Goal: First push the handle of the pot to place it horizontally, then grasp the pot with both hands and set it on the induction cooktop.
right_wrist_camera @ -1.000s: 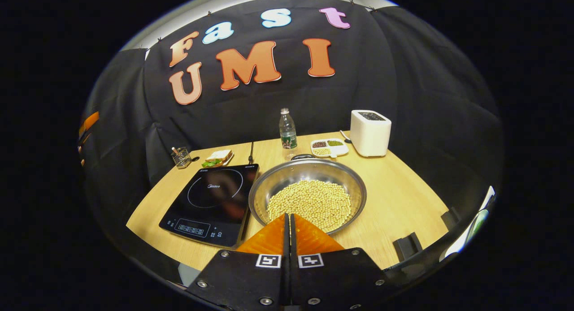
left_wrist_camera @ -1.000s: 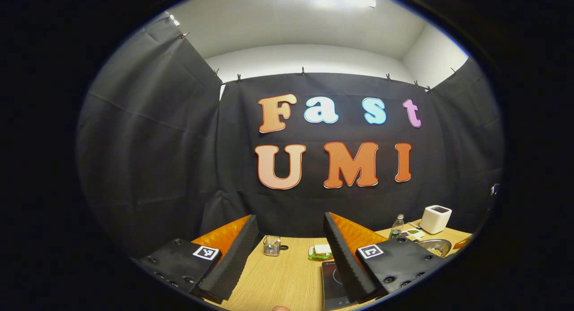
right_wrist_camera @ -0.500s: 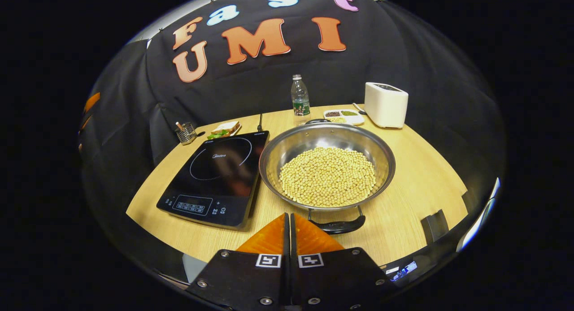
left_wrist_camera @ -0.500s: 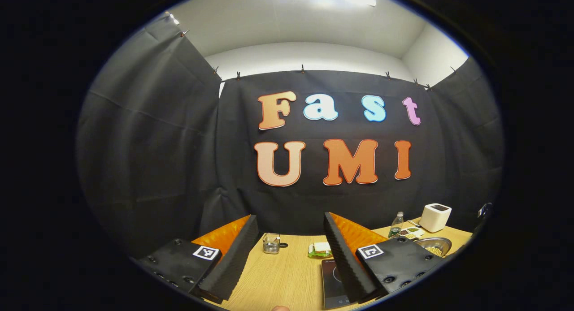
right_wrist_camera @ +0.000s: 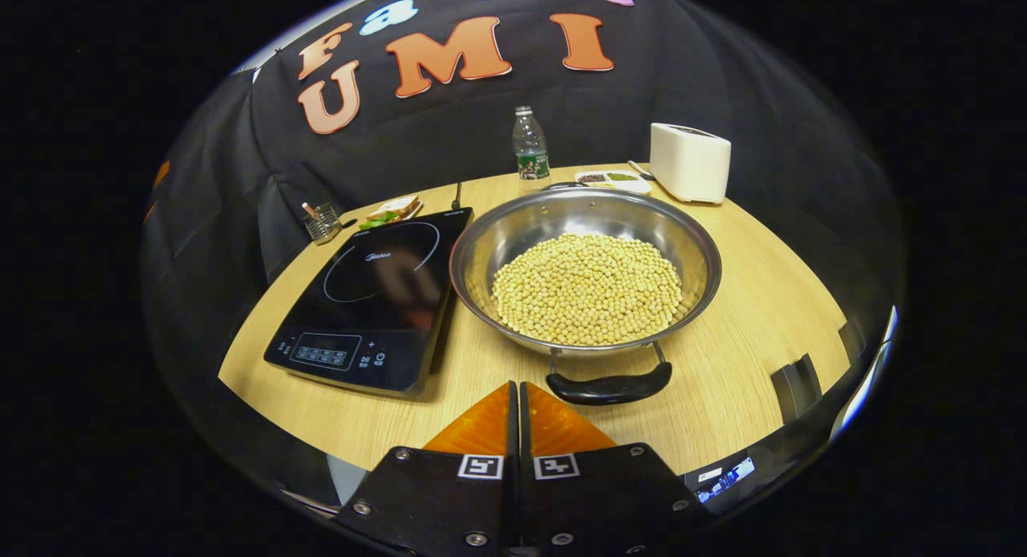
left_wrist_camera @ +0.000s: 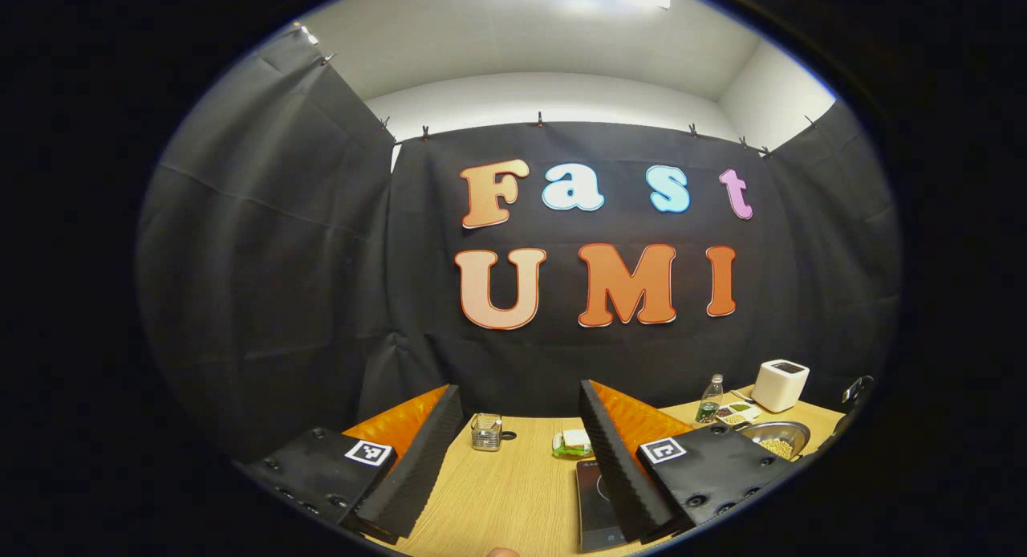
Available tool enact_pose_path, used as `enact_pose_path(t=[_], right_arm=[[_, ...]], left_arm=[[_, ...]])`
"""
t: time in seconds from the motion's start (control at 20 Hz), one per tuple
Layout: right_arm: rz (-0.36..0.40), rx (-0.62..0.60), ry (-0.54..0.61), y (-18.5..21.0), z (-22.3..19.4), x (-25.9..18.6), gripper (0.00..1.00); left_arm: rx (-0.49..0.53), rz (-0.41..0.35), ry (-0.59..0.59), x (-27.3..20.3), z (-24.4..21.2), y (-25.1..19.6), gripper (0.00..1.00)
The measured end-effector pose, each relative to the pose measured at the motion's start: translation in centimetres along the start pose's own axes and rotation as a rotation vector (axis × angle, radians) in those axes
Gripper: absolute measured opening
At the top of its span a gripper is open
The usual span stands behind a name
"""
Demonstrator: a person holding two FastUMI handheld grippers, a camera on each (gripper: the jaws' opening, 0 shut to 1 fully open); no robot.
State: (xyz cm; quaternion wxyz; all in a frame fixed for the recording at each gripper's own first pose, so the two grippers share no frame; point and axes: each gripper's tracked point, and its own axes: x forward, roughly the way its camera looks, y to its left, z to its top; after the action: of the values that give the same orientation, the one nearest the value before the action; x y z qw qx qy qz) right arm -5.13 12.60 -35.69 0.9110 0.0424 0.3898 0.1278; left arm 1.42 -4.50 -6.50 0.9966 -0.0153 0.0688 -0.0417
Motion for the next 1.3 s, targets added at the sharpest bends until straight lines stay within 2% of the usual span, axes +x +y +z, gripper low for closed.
enact_pose_path(t=[0.2,0.45,0.75,0.8,0.95,1.3], right_arm=[[0.024,0.053,-0.003,-0.4,0.4,-0.5,0.0],[0.013,0.084,-0.007,-2.2,0.6,-0.8,0.0],[-0.018,0.13,-0.019,-5.0,1.4,-1.2,0.0],[-0.023,0.136,-0.022,-5.5,1.5,-1.3,0.0],[-0.044,0.146,-0.027,-7.0,1.8,-1.1,0.0],[-0.076,0.183,-0.035,-9.8,2.5,-0.8,0.0]], left_arm=[[0.005,0.004,-0.006,-0.2,0.3,-0.2,0.96],[0.004,-0.005,-0.006,-0.1,0.4,-1.3,0.96],[-0.012,-0.025,-0.007,0.1,0.7,-2.8,0.99],[-0.015,-0.027,-0.008,0.1,0.7,-3.0,0.94],[-0.022,-0.032,-0.006,0.3,0.7,-3.6,0.94],[-0.022,-0.031,0.009,0.8,0.3,-4.7,0.97]])
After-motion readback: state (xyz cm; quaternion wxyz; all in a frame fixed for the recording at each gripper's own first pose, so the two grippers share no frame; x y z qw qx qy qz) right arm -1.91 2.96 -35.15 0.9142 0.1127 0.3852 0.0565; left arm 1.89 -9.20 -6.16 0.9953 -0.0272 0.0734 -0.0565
